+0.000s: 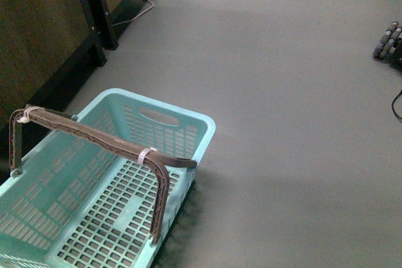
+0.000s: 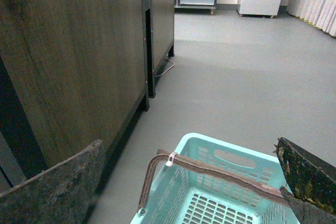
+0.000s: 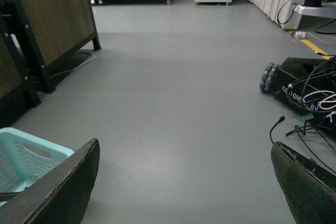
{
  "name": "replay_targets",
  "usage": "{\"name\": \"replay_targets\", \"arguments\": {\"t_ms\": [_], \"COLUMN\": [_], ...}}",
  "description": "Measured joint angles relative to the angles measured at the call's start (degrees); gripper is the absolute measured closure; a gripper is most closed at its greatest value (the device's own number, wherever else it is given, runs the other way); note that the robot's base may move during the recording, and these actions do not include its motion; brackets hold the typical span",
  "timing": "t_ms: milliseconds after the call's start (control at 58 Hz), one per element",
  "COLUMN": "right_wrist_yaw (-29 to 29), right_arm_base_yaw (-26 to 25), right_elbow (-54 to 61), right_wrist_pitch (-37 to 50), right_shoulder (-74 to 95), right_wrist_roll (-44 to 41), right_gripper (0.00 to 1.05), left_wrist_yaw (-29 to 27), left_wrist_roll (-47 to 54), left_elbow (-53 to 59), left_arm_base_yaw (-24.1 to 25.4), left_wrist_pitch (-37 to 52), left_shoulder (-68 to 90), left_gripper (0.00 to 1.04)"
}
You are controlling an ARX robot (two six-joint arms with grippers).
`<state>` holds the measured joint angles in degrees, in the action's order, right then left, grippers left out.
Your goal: Pick lemon and mango into basket
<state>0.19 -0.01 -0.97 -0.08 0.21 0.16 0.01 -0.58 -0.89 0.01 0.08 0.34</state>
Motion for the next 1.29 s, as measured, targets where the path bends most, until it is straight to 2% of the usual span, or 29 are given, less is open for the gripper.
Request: {"name": "replay_targets", "arguments": {"t_ms": [483,535,604,673,776,931,1035,1173,1294], "right_wrist_yaw": [0.0,0.0,-0.2,-0.1,-0.2,-0.1,-0.2,-0.2,-0.2], "right_arm_base_yaw": [0.0,0.0,0.0,0.0,0.0,0.0,0.0,0.0,0.0], "right_elbow": [0.0,0.0,0.0,0.0,0.0,0.0,0.0,0.0,0.0], "right_wrist_pitch": [0.0,0.0,0.0,0.0,0.0,0.0,0.0,0.0,0.0], "right_shoulder": [0.0,0.0,0.0,0.0,0.0,0.0,0.0,0.0,0.0], "right_wrist_roll": [0.0,0.0,0.0,0.0,0.0,0.0,0.0,0.0,0.0], "right_gripper": [0.09,0.09,0.09,0.09,0.09,0.09,0.09,0.09,0.09], "left_wrist_yaw": [0.0,3.7,9.9,11.7,13.5,13.9,12.5,8.3,5.9], "left_wrist_roll": [0.0,-3.7,-12.9,-22.6,-33.7,-43.1,-47.9,-55.1,-58.3], "left_elbow": [0.0,-1.5,-5.8,-6.4,-6.9,-8.0,-8.5,-13.3,-18.0], "left_arm_base_yaw": [0.0,1.0,3.0,3.9,4.7,4.6,3.2,0.1,-1.5], "left_wrist_pitch": [0.0,-4.5,-14.7,-15.7,-10.9,0.4,11.1,28.7,33.3], "left_shoulder": [0.0,1.8,9.5,15.1,22.4,34.9,47.7,72.8,84.9], "left_gripper": [0.07,0.07,0.07,0.07,0.07,0.07,0.07,0.07,0.07]}}
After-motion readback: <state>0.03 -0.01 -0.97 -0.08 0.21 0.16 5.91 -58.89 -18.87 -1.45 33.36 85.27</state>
